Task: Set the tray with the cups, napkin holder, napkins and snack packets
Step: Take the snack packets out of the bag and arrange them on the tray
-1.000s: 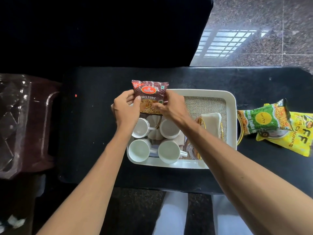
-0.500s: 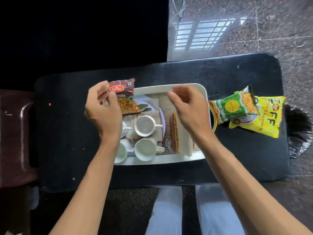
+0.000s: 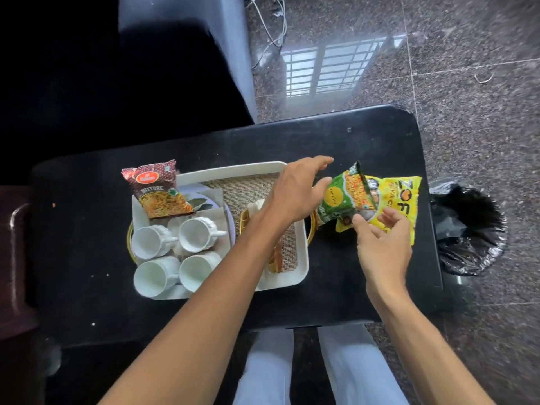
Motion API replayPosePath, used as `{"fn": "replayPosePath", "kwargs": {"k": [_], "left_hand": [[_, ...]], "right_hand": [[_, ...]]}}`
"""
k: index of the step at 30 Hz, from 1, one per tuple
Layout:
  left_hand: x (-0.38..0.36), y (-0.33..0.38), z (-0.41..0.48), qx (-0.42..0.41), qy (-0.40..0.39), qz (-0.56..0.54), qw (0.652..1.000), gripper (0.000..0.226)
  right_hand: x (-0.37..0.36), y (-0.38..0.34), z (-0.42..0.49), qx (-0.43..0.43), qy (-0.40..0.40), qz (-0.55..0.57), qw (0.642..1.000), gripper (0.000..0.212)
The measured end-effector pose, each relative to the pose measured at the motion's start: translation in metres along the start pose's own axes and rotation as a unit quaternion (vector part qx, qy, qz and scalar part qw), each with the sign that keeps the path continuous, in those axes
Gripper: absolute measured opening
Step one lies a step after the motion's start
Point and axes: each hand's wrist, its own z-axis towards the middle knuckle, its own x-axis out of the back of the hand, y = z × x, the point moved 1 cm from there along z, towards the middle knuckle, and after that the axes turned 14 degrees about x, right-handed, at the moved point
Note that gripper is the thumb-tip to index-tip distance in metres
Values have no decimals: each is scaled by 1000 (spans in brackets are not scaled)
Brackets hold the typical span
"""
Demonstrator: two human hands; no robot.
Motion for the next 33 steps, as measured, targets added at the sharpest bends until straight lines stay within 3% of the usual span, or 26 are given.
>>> {"fn": "replayPosePath", "kwargs": {"k": [5, 10, 21, 26, 33], "left_hand": [[-15, 8, 27, 32, -77, 75, 994, 58], [-20, 6, 40, 52, -129, 57, 989, 43], [-18, -5, 28, 40, -31, -51, 997, 29], [6, -4, 23, 32, 30, -123, 991, 23], [47, -15, 15, 61, 93, -225, 968, 21]], "right_hand": [[-4, 2, 20, -25, -64, 45, 997, 48], [-3, 6, 31, -22, -84, 61, 994, 47], [1, -13, 36, -3, -67, 92, 993, 29], [2, -40, 40, 57, -54, 104, 991, 20], [-25, -81, 35, 156, -125, 58, 978, 35]]}}
